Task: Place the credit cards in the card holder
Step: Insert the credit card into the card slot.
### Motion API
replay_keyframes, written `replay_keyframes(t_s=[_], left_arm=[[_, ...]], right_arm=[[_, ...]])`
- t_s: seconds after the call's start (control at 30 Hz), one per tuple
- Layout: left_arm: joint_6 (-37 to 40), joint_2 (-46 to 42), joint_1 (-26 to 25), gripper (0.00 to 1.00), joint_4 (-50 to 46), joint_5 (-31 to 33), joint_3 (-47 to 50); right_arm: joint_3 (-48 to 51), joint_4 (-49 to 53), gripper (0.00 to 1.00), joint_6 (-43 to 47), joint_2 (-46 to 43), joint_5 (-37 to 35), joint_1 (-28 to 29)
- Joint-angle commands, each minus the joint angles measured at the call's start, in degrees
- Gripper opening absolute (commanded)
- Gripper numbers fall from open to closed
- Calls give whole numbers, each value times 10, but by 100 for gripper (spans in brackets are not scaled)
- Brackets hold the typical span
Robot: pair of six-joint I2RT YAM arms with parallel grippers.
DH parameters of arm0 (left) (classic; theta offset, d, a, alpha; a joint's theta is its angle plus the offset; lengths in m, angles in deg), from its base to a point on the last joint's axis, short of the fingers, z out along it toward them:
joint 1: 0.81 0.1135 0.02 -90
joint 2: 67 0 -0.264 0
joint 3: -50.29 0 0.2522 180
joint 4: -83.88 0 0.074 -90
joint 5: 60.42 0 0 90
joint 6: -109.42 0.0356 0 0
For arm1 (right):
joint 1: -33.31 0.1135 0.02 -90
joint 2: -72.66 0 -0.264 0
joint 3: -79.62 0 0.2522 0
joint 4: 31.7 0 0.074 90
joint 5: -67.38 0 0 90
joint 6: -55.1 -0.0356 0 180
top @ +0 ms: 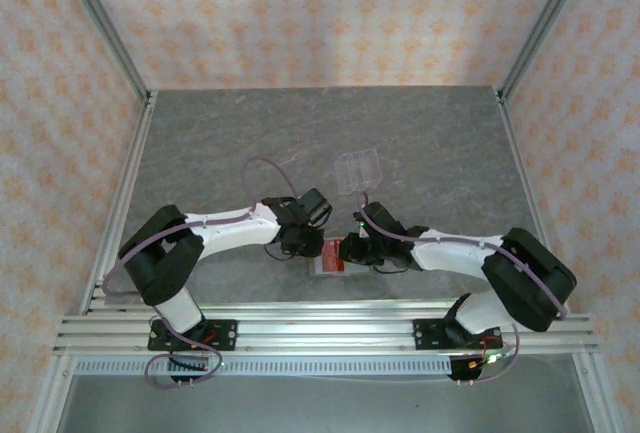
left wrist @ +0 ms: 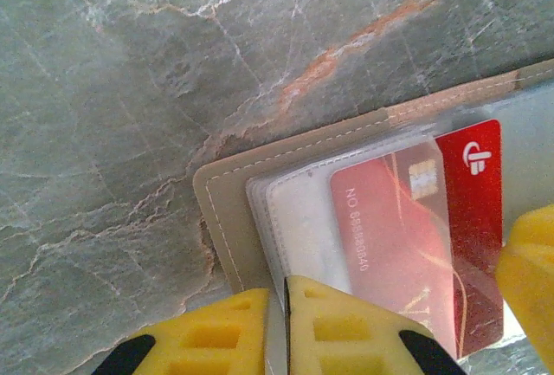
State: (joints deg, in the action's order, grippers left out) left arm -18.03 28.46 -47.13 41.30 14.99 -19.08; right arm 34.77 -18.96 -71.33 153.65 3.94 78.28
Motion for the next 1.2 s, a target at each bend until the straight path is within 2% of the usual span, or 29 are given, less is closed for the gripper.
replay_keyframes(t_s=[0.0, 0.4, 0.8, 0.93, 1.07, 1.17], left_arm=[[4, 8, 4, 13, 10, 5, 15], [-5, 28, 4, 12, 39, -4, 39], [-10, 23, 2, 12, 46, -9, 43], [-11, 23, 2, 13, 46, -10, 41], [-12, 20, 1, 13, 43, -11, 39], [-10, 12, 1, 16, 37, -10, 37]], right_arm=[[-17, 15, 18, 12, 14, -6, 4], [-23, 0, 3, 6, 19, 11, 4], [-13, -54, 2, -18, 45, 22, 12], [-15, -53, 5, -19, 45, 22, 13], [-30, 14, 21, 6, 15, -15, 13], [-46, 77, 28, 29, -16, -51, 13]])
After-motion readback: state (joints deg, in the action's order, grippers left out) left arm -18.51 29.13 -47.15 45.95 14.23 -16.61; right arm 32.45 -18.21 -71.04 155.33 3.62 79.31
